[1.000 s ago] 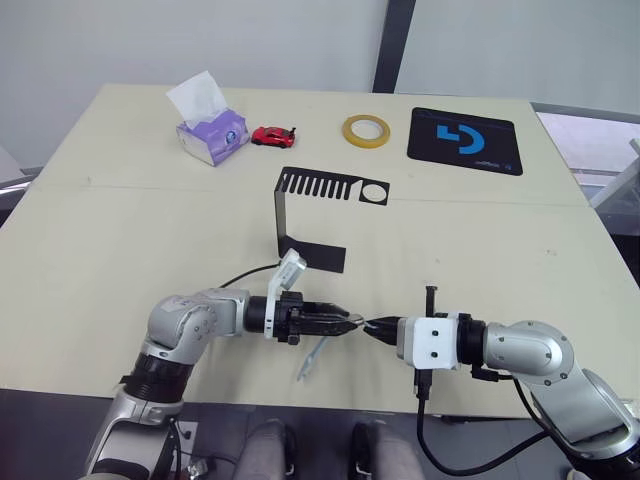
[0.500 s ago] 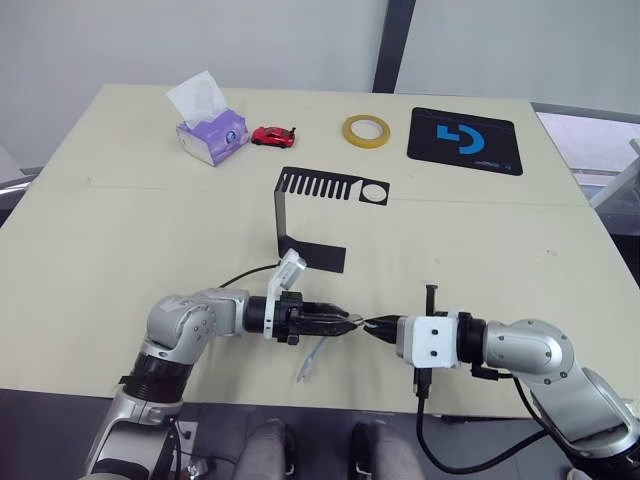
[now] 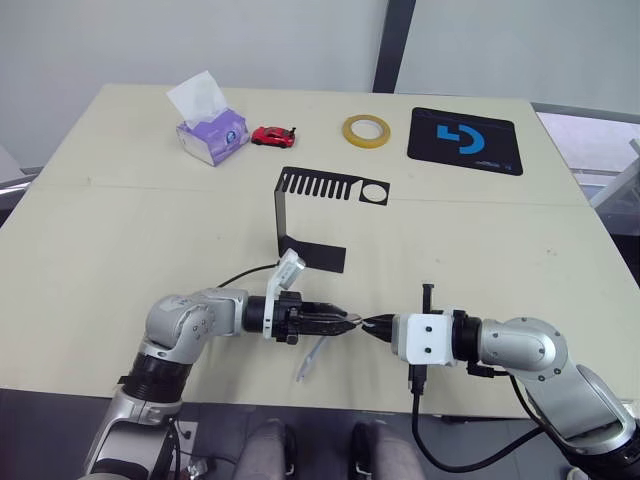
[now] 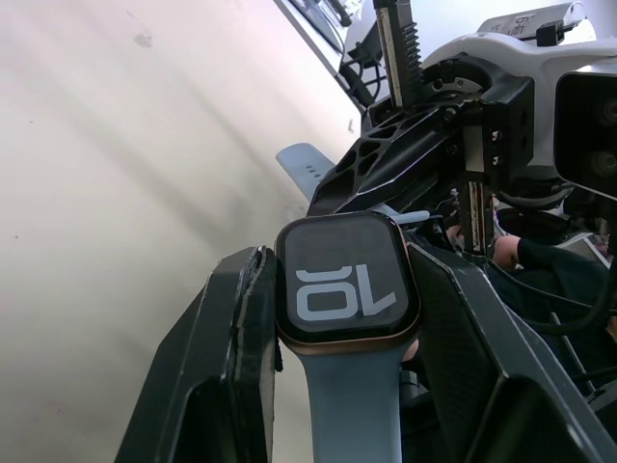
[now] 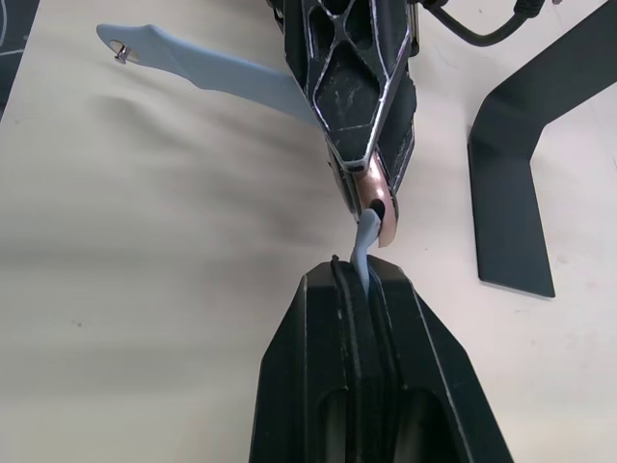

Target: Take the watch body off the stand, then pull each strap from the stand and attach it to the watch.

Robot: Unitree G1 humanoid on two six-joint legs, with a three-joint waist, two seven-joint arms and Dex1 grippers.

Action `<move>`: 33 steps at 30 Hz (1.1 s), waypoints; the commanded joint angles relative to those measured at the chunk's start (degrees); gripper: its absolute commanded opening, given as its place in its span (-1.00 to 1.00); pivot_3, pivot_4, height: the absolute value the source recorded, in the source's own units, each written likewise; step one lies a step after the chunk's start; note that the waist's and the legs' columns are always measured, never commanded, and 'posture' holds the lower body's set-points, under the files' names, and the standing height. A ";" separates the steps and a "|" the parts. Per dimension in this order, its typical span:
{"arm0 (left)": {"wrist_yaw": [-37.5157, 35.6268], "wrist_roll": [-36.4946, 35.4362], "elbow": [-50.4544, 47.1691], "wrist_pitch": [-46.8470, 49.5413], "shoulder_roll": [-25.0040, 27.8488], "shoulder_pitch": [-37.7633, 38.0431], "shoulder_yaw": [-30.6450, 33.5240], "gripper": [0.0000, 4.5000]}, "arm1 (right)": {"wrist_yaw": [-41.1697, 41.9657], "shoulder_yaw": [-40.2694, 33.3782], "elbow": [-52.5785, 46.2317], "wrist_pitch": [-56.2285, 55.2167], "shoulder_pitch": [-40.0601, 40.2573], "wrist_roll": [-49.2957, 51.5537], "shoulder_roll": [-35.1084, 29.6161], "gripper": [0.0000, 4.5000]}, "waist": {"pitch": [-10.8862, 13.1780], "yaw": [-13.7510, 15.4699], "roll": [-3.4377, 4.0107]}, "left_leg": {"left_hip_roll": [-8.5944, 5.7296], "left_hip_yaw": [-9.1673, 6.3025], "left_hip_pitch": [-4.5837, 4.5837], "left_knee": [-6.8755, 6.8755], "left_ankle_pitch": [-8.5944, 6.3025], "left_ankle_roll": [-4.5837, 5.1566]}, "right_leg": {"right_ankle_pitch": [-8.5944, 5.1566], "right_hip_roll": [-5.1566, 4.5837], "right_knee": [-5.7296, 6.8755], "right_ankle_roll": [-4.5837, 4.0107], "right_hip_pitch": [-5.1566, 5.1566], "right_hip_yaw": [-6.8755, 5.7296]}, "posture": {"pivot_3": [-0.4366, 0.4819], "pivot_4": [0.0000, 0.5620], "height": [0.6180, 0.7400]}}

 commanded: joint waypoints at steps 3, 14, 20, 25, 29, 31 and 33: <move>-0.94 -1.94 -4.42 0.57 -1.96 -0.89 -3.04 -0.26 | -1.00 0.33 -2.47 0.21 -1.94 0.32 1.52 -1.00 | 0.00 0.00 0.00 | 0.00 0.00 0.00 0.00 0.00 0.00 | 0.00 0.00 0.00 0.00 0.00 0.00 | -0.05 -0.47 1.00; -0.76 -2.06 -4.83 0.93 -1.93 -1.10 -3.40 -0.26 | -1.06 0.66 -2.27 1.46 -2.68 -0.11 1.98 -1.00 | 0.00 0.01 0.00 | 0.00 0.00 0.00 0.00 0.00 0.00 | 0.00 0.00 0.00 0.00 0.00 0.00 | -0.05 -0.47 1.00; -0.59 -1.97 -4.77 1.08 -2.06 -1.28 -3.46 -0.26 | -1.13 0.93 -2.11 1.97 -2.98 -0.26 2.21 -1.00 | 0.00 -0.01 0.00 | 0.00 0.00 0.00 -0.01 0.00 0.00 | 0.00 0.00 0.00 0.00 0.00 0.00 | -0.05 -0.47 1.00; -0.52 -1.93 -4.77 1.21 -2.05 -1.36 -3.40 -0.26 | -1.14 1.00 -2.26 2.23 -2.74 -0.49 2.29 -1.00 | 0.00 0.00 0.00 | 0.00 0.00 0.00 -0.01 0.00 0.00 | 0.00 0.00 0.00 0.00 -0.01 0.00 | -0.05 -0.47 1.00; -0.49 -1.99 -4.87 1.29 -2.09 -1.40 -3.40 -0.26 | -1.17 1.03 -2.25 2.38 -2.72 -0.55 2.38 -1.00 | 0.00 0.00 0.00 | 0.00 0.00 0.00 -0.01 0.00 0.00 | 0.00 0.00 -0.01 0.00 -0.01 0.00 | -0.05 -0.47 1.00; -0.49 -2.04 -4.98 1.34 -2.14 -1.41 -3.45 -0.26 | -1.22 1.03 -2.20 2.48 -2.73 -0.56 2.45 -1.00 | 0.00 -0.01 0.00 | 0.00 0.00 0.00 -0.01 0.00 0.00 | 0.00 0.00 -0.01 0.00 -0.01 0.00 | -0.05 -0.47 1.00; -0.49 -2.06 -5.04 1.40 -2.15 -1.43 -3.46 -0.26 | -1.22 1.01 -2.16 2.53 -2.71 -0.60 2.51 -1.00 | 0.00 -0.01 0.00 | 0.00 0.00 0.00 -0.01 0.00 0.00 | 0.00 0.00 -0.01 0.00 -0.01 0.00 | -0.05 -0.47 1.00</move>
